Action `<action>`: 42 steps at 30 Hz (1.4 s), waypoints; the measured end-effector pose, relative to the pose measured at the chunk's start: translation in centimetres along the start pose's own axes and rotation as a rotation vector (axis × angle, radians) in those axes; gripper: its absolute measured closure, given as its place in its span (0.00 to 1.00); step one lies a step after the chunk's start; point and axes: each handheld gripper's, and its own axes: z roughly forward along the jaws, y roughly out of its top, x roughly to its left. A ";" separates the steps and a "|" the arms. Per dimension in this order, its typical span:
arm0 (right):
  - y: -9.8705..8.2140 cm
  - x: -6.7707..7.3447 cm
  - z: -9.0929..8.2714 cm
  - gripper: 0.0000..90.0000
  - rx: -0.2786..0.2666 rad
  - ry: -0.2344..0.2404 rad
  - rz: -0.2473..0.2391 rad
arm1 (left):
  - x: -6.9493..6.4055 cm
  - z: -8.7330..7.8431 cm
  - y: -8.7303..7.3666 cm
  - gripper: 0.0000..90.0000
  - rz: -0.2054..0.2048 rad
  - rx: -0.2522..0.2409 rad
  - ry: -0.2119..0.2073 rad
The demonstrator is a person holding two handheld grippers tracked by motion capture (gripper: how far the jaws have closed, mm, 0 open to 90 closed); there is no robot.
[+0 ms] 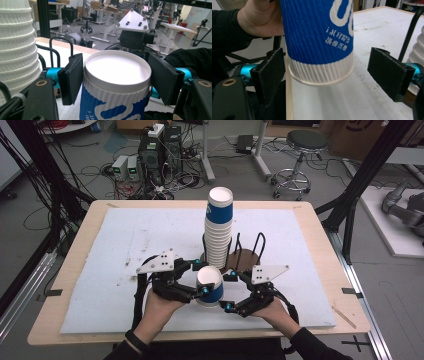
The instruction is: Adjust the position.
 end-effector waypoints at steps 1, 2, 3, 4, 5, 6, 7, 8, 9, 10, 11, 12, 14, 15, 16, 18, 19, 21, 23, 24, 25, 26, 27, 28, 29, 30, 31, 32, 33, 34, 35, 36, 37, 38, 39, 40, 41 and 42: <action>0.0 0.0 0.1 0.17 0.000 0.004 0.001 | 0.0 0.0 0.0 0.34 0.001 0.000 0.001; 0.0 0.1 0.4 0.17 0.001 0.013 0.009 | 0.0 0.1 0.0 0.34 -0.003 -0.005 -0.004; 0.0 0.1 0.4 0.17 0.001 0.013 0.009 | 0.0 0.2 0.0 0.34 -0.003 -0.003 -0.004; 0.0 0.1 0.6 0.17 0.002 0.013 0.008 | -0.1 0.3 -0.1 0.34 -0.006 -0.006 -0.007; 0.0 0.1 0.6 0.17 0.002 0.013 0.008 | -0.1 0.3 -0.1 0.34 -0.006 -0.006 -0.007; -0.1 0.2 0.7 0.17 0.003 0.016 0.016 | -0.1 0.3 -0.1 0.34 -0.006 -0.004 -0.006; 0.0 0.2 0.8 0.17 0.003 0.017 0.013 | -0.1 0.4 -0.1 0.34 -0.005 -0.005 -0.004; -0.1 0.2 0.9 0.17 0.004 0.019 0.012 | -0.1 0.4 -0.1 0.34 -0.005 -0.007 -0.008; -0.1 0.3 1.0 0.17 0.006 0.020 0.010 | -0.1 0.5 -0.1 0.34 -0.007 -0.007 -0.007; -0.1 0.3 1.0 0.17 0.009 0.021 0.008 | -0.1 0.6 -0.2 0.34 -0.008 -0.009 -0.007; -0.1 0.3 1.0 0.17 0.009 0.021 0.008 | -0.1 0.6 -0.2 0.34 -0.008 -0.009 -0.007; -0.1 0.3 1.1 0.17 0.012 0.020 0.009 | -0.1 0.6 -0.2 0.34 -0.009 -0.009 -0.009; -0.1 0.3 1.3 0.17 0.013 0.016 0.009 | -0.1 0.7 -0.2 0.34 -0.008 -0.006 -0.012; -0.1 0.3 1.3 0.17 0.013 0.016 0.009 | -0.1 0.7 -0.2 0.34 -0.008 -0.006 -0.012; -0.1 0.4 1.4 0.17 0.016 0.019 0.012 | -0.2 0.8 -0.3 0.34 -0.008 -0.008 -0.011; -0.1 0.5 1.7 0.17 0.022 0.018 0.011 | -0.2 0.9 -0.3 0.34 -0.007 -0.008 -0.017; -0.2 0.4 1.7 0.17 0.025 0.021 0.010 | -0.2 1.0 -0.3 0.34 -0.007 -0.007 -0.018; -0.1 0.5 1.9 0.17 0.033 0.012 0.008 | -0.3 1.1 -0.4 0.34 -0.003 -0.005 -0.020; -0.2 0.4 1.9 0.17 0.036 0.009 0.009 | -0.3 1.1 -0.4 0.34 -0.002 -0.003 -0.018; -0.2 0.4 1.9 0.17 0.040 0.010 0.013 | -0.3 1.1 -0.4 0.34 -0.002 -0.003 -0.017; -0.2 0.3 1.9 0.17 0.041 0.007 0.012 | -0.2 1.1 -0.4 0.34 -0.001 -0.005 -0.017; -0.2 0.4 1.9 0.17 0.040 0.004 0.008 | -0.2 1.1 -0.4 0.34 -0.003 -0.007 -0.017; -0.2 0.4 1.9 0.17 0.039 -0.001 0.006 | -0.2 1.1 -0.4 0.34 -0.003 -0.007 -0.018; -0.2 0.4 1.9 0.17 0.039 -0.001 0.006 | -0.2 1.1 -0.5 0.34 -0.003 -0.007 -0.017; -0.2 0.4 1.9 0.17 0.036 -0.001 0.004 | -0.2 1.1 -0.5 0.34 -0.002 -0.007 -0.018; -0.2 0.4 1.9 0.17 0.036 -0.001 0.004 | -0.2 1.1 -0.5 0.34 -0.002 -0.007 -0.019; -0.2 0.4 1.9 0.18 0.039 -0.003 0.001 | -0.2 1.2 -0.5 0.34 0.001 -0.003 -0.016; -0.1 0.4 1.9 0.19 0.042 -0.004 -0.007 | -0.2 1.2 -0.5 0.34 0.002 -0.001 -0.013; -0.1 0.5 1.9 0.22 0.045 -0.006 -0.019 | -0.2 1.2 -0.6 0.34 0.002 -0.001 -0.014; -0.1 0.5 1.8 0.22 0.047 -0.007 -0.022 | -0.2 1.2 -0.6 0.34 0.002 -0.001 -0.014; -0.1 0.5 1.8 0.23 0.048 -0.006 -0.023 | -0.2 1.2 -0.6 0.34 0.001 0.000 -0.015; -0.1 0.5 1.8 0.23 0.048 -0.006 -0.023 | -0.2 1.2 -0.6 0.34 0.000 0.000 -0.015; -0.1 0.5 1.8 0.24 0.049 -0.005 -0.025 | -0.2 1.2 -0.6 0.34 0.000 0.000 -0.015; -0.1 0.5 1.7 0.24 0.051 -0.008 -0.029 | -0.2 1.2 -0.5 0.34 0.005 0.010 -0.018; -0.1 0.5 1.7 0.25 0.055 -0.007 -0.032 | -0.2 1.3 -0.5 0.34 0.003 0.014 -0.018; -0.1 0.4 1.7 0.25 0.061 -0.006 -0.034 | -0.1 1.3 -0.5 0.33 0.002 0.017 -0.021; -0.1 0.4 1.7 0.25 0.062 -0.007 -0.034 | -0.1 1.3 -0.4 0.33 0.000 0.022 -0.024; 0.0 0.4 1.7 0.25 0.062 -0.009 -0.037 | -0.1 1.3 -0.4 0.32 0.000 0.022 -0.024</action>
